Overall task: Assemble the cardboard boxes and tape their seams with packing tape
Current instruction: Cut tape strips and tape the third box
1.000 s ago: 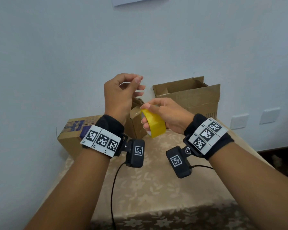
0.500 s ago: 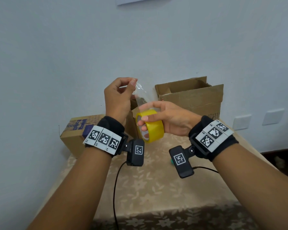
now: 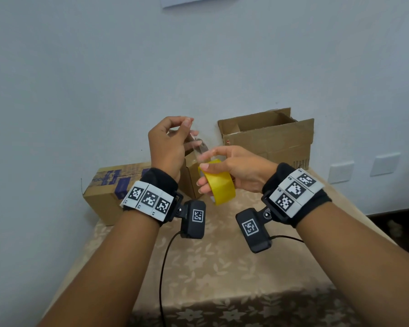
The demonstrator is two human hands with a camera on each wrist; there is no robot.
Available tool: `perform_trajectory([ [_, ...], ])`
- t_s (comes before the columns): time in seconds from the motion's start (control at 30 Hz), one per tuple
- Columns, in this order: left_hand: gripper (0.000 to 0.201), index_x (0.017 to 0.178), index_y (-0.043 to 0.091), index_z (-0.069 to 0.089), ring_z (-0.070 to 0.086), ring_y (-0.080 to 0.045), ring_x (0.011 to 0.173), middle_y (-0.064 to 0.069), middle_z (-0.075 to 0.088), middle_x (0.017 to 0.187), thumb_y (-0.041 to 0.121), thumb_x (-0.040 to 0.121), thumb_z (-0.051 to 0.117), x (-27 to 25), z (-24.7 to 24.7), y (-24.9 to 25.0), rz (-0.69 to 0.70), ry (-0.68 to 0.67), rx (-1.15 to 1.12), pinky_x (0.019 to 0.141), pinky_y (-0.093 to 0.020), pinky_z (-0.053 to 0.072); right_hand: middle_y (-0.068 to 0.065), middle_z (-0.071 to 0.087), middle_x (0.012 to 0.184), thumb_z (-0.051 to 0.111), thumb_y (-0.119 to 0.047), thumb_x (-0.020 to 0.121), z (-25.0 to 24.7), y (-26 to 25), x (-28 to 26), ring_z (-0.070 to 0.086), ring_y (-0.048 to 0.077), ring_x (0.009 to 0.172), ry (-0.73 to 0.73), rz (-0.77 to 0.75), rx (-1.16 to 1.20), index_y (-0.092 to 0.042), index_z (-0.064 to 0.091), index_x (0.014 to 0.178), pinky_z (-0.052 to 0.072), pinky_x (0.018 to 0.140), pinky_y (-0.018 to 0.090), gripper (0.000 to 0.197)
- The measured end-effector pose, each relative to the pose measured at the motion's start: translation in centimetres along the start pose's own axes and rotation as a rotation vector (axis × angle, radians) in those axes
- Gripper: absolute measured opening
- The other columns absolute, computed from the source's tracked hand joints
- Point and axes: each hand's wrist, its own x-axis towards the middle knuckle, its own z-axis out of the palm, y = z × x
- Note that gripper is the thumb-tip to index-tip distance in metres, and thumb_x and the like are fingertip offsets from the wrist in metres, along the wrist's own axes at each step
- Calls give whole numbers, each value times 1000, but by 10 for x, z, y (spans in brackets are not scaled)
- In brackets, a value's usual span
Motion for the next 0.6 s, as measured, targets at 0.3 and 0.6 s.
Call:
perform_trajectory([
  [0.3, 7, 94, 11, 69, 69, -15, 72, 6, 73, 88, 9, 100, 65, -5, 7, -3, 105, -15, -28, 67, -37, 62, 24, 76, 90, 64, -6, 99, -2, -13, -3, 77, 33, 75, 39, 100, -9, -5, 59, 121, 64, 62, 40, 22],
  [0.6, 7, 102, 6, 69, 69, -12, 76, -2, 71, 99, 9, 101, 63, 2, 13, -6, -6, 58, -38, 67, -33, 62, 29, 71, 93, 61, -1, 100, -5, -7, -9, 76, 31, 68, 24, 0, -15, 0, 59, 124, 62, 57, 36, 24],
])
